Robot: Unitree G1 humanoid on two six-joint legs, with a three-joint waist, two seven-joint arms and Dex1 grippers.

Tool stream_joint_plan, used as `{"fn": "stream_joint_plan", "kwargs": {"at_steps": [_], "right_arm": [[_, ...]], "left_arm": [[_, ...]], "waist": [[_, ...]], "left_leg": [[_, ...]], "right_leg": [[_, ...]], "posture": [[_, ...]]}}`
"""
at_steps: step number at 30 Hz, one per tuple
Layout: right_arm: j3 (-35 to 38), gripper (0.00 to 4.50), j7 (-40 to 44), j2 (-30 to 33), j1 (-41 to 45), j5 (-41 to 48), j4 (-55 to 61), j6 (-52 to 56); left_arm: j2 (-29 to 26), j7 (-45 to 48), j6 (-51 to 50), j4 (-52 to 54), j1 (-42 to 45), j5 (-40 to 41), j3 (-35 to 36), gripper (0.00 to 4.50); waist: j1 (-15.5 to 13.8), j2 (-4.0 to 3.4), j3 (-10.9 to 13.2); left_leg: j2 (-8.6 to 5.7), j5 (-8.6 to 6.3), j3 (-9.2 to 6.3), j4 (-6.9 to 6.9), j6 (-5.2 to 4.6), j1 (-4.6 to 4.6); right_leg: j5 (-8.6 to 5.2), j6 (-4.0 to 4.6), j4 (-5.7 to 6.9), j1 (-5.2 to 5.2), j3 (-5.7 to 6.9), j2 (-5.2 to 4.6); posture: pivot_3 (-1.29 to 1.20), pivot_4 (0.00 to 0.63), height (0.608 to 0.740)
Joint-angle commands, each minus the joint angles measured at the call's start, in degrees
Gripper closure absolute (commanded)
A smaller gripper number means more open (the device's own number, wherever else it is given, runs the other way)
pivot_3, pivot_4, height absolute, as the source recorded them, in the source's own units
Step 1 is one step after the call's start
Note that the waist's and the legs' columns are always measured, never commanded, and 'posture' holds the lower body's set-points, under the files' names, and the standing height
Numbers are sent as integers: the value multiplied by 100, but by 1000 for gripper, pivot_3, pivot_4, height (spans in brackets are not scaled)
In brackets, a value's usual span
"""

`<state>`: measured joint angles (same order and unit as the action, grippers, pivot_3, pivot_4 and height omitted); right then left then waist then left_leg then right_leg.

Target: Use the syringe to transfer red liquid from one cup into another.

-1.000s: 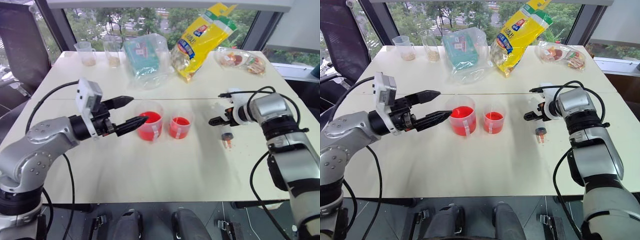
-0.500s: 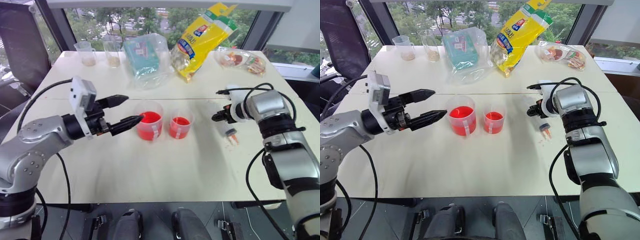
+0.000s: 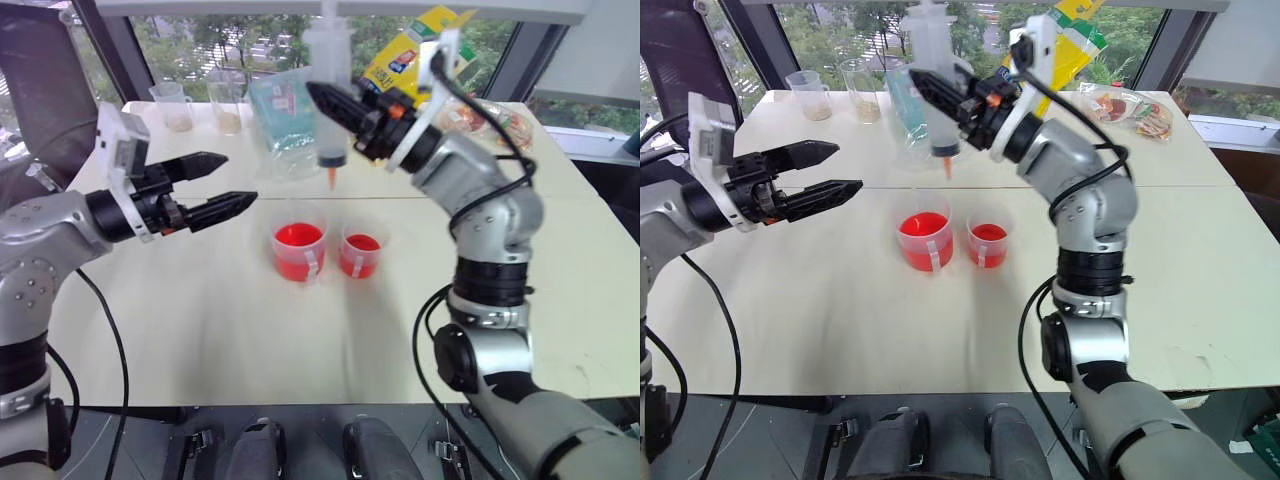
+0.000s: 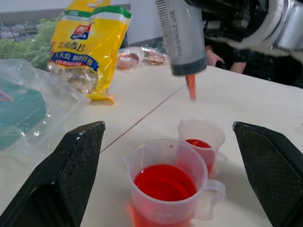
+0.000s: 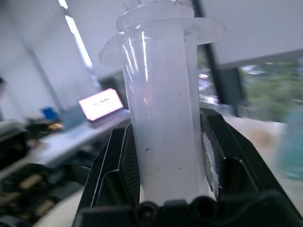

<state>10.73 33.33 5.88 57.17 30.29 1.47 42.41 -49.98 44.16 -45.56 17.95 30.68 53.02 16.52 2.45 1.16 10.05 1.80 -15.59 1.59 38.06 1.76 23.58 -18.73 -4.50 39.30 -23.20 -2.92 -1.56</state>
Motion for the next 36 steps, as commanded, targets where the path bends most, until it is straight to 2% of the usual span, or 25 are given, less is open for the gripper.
{"fn": "stream_joint_plan", "kwargs": {"at_steps": [1,7,12,36], "right_arm": [[-323,3136,145,-343,-337,-94,-176,-909],[-989,3136,516,-539,-1151,-547,-736,-2072],[-1357,3136,673,-513,-1516,-842,-1007,-2593],[-1856,3136,805,-424,-1855,-1155,-970,-2823]], "left_arm": [[-170,88,8,65,181,19,165,0],[-225,51,-95,78,416,101,156,0],[-76,62,-140,-25,733,109,20,0],[782,124,-191,-444,947,-174,-680,0]], "waist": [[2,4,-2],[11,3,-2],[23,3,-2],[20,4,-2]], "left_leg": [[0,0,0,0,0,0],[0,0,-1,0,0,0],[1,1,0,0,2,-1],[1,4,-1,3,7,-8]], "right_leg": [[0,0,-1,1,0,0],[0,0,0,0,0,2],[0,0,2,-2,0,4],[0,0,16,0,-1,4]], "posture": [[0,150,740],[0,150,740],[0,150,740],[0,150,740]]}}
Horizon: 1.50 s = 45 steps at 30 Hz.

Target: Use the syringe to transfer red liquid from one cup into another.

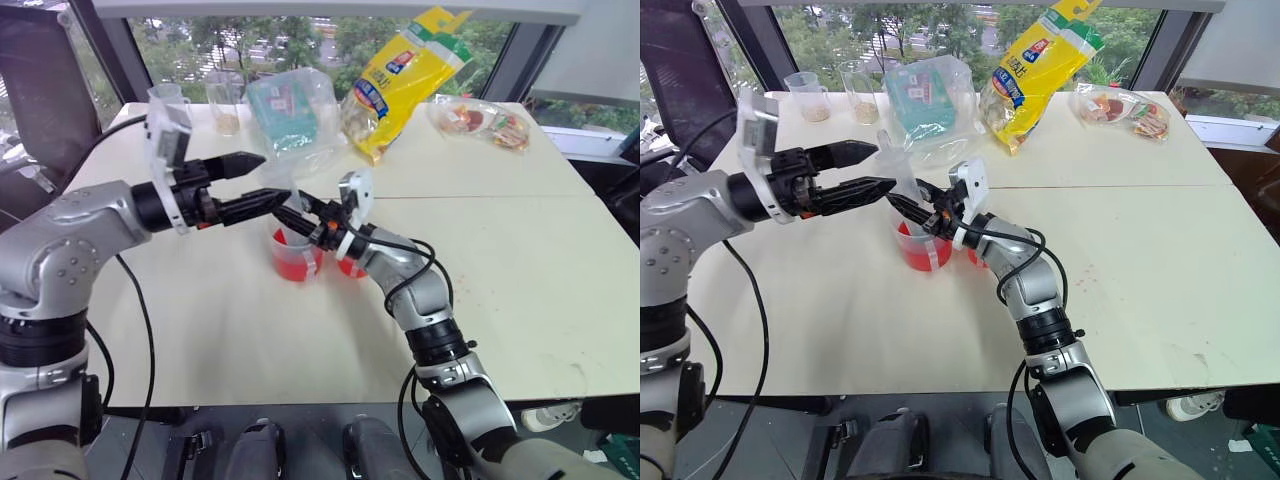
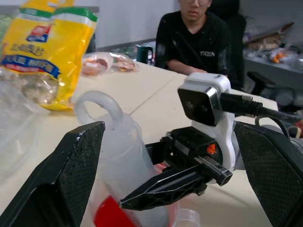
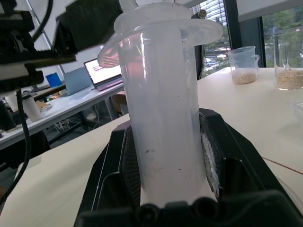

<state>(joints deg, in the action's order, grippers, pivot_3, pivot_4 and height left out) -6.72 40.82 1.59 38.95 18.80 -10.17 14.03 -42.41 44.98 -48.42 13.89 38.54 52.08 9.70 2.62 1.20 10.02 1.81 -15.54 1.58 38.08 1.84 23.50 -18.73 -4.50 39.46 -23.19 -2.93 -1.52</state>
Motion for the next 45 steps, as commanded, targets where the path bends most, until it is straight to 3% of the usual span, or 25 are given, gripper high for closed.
{"fn": "stream_joint_plan", "kwargs": {"at_steps": [1,11,14,21,45], "right_arm": [[-141,3136,79,16,-43,-16,215,21],[-279,3136,154,98,-58,-115,204,-13],[-297,3136,174,118,-47,-129,171,-15],[-324,3136,269,143,-56,-186,168,37],[-568,3136,618,363,-71,-292,-162,273]], "left_arm": [[104,54,131,-109,209,-133,-55,0],[708,238,275,-704,666,-448,-300,0],[844,232,302,-813,729,-502,-263,945],[911,241,300,-788,813,-565,-147,4444],[508,84,685,-1261,1453,-920,337,4444]], "waist": [[4,0,0],[-2,2,-1],[-1,2,-1],[-6,2,-1],[-2,2,-1]], "left_leg": [[0,0,0,0,0,0],[-1,0,-1,4,1,-2],[-1,0,-1,4,1,-2],[0,0,-1,4,1,0],[0,1,-1,4,1,0]], "right_leg": [[0,0,1,-1,0,0],[0,0,2,3,1,0],[0,0,2,3,1,0],[0,0,1,0,0,0],[0,0,2,0,0,-1]], "posture": [[0,150,740],[0,150,740],[0,150,740],[0,150,740],[0,150,740]]}}
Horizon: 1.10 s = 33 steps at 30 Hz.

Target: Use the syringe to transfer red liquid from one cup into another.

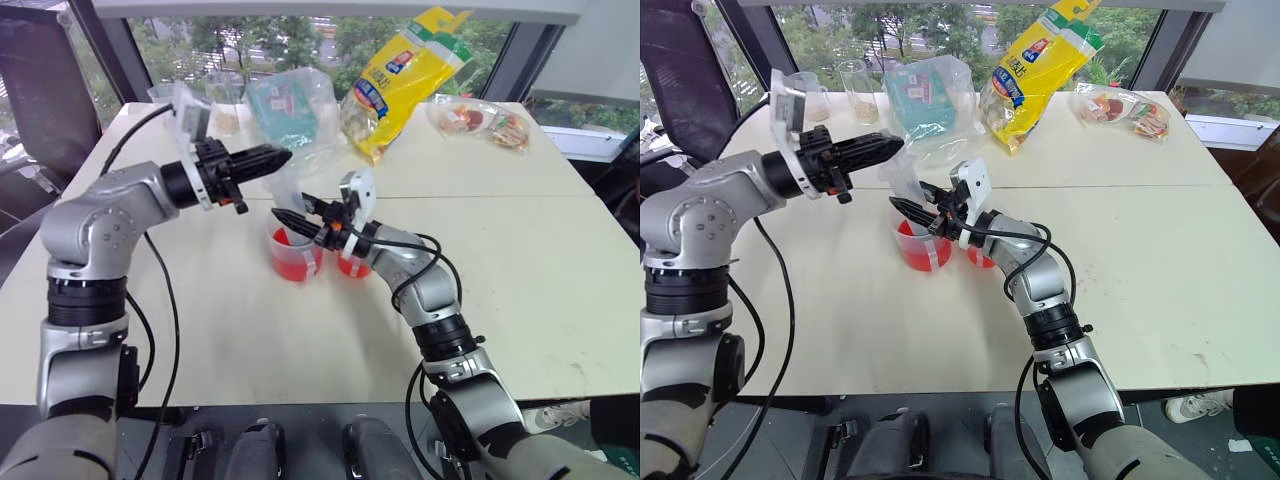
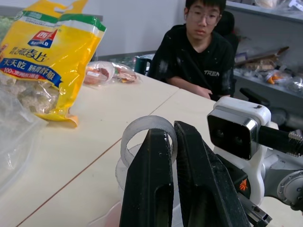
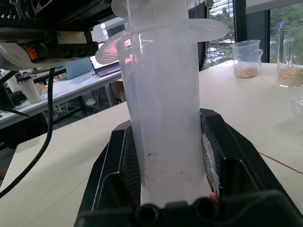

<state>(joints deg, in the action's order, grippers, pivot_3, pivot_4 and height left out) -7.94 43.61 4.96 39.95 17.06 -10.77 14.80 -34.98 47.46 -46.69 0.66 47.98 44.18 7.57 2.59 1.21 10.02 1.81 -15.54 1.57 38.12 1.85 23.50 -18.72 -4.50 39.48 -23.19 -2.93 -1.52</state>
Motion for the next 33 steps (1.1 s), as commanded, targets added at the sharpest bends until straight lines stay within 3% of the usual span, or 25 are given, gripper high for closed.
{"fn": "stream_joint_plan", "kwargs": {"at_steps": [1,22,25,32,33], "right_arm": [[-447,3136,341,27,-177,-112,-91,205],[-420,3136,291,14,-117,-33,224,329],[-282,3136,192,-20,8,53,334,396],[269,3136,-255,-192,414,349,366,583],[319,3136,-303,-201,459,351,335,570]], "left_arm": [[-252,-159,519,42,533,-136,557,4444],[-282,-93,524,-2,575,-117,552,4444],[-296,-17,364,199,345,-30,486,3475],[-512,-95,47,903,-466,170,620,26],[-562,-104,-13,992,-576,228,681,26]], "waist": [[3,0,0],[2,0,0],[5,0,0],[9,0,0],[7,0,0]], "left_leg": [[0,0,0,0,0,0],[0,0,0,0,0,0],[0,0,0,0,0,0],[2,0,0,-1,0,1],[2,0,0,-2,0,1]], "right_leg": [[0,0,0,0,0,0],[0,0,0,0,0,0],[0,0,0,-1,0,0],[0,0,0,-2,-1,-1],[0,0,0,-3,-1,-1]], "posture": [[0,150,740],[0,150,740],[0,150,740],[0,150,740],[0,150,740]]}}
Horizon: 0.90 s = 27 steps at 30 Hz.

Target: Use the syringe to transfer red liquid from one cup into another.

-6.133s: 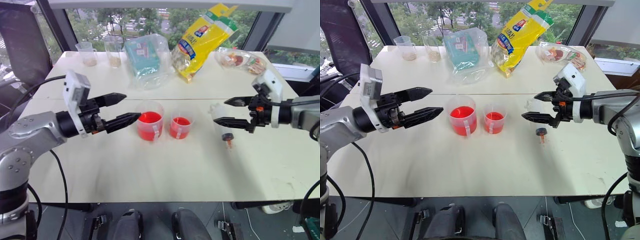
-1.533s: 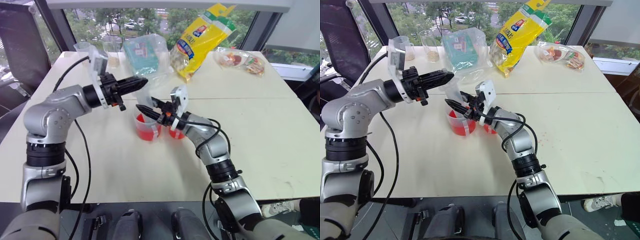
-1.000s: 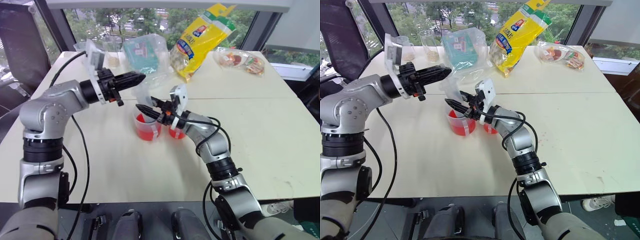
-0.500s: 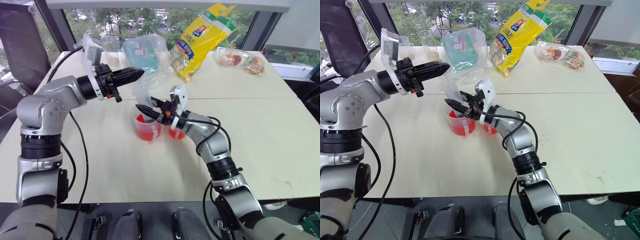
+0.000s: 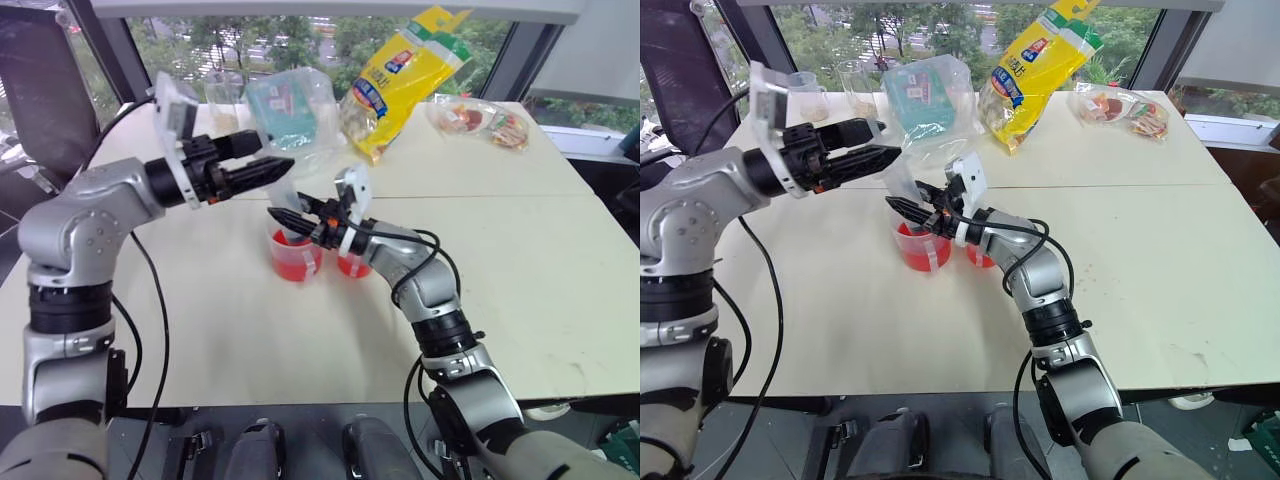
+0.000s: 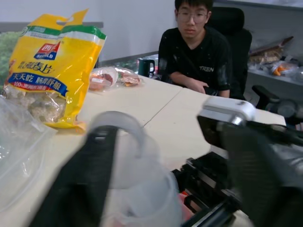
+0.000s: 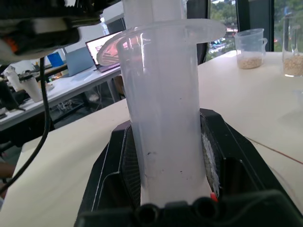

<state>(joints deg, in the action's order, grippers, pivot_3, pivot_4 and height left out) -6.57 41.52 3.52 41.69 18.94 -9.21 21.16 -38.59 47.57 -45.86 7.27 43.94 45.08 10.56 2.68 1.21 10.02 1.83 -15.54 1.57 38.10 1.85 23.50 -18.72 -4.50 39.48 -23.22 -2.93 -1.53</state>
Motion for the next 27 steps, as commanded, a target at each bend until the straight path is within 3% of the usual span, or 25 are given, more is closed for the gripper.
{"fn": "stream_joint_plan", "kwargs": {"at_steps": [1,8,14,22,27], "right_arm": [[258,3136,-154,-64,347,192,158,-60],[570,3136,-378,2,612,311,228,-102],[1223,3136,-866,371,928,631,732,11],[1348,3136,-1130,809,137,747,1622,308],[1061,3136,-1179,793,-546,406,1713,-99]], "left_arm": [[-285,-131,-172,423,-307,213,487,26],[-613,-232,-336,602,-658,415,806,26],[-435,-301,-179,482,-419,312,582,26],[-308,-134,-74,246,-142,246,331,26],[-16,-3,130,-203,441,123,68,26]], "waist": [[6,-1,0],[-21,0,0],[-32,0,1],[-2,-1,1],[-26,0,1]], "left_leg": [[0,0,0,0,0,0],[-2,0,-2,0,-1,0],[-3,0,-3,0,-1,3],[0,-1,0,-10,-1,4],[-4,-1,3,-6,-1,4]], "right_leg": [[0,0,0,0,0,0],[0,0,-2,4,3,-6],[0,0,-2,2,5,-6],[0,0,-7,-3,1,-1],[0,0,-7,0,0,-3]], "posture": [[0,150,740],[0,150,740],[0,150,740],[0,150,740],[0,150,740]]}}
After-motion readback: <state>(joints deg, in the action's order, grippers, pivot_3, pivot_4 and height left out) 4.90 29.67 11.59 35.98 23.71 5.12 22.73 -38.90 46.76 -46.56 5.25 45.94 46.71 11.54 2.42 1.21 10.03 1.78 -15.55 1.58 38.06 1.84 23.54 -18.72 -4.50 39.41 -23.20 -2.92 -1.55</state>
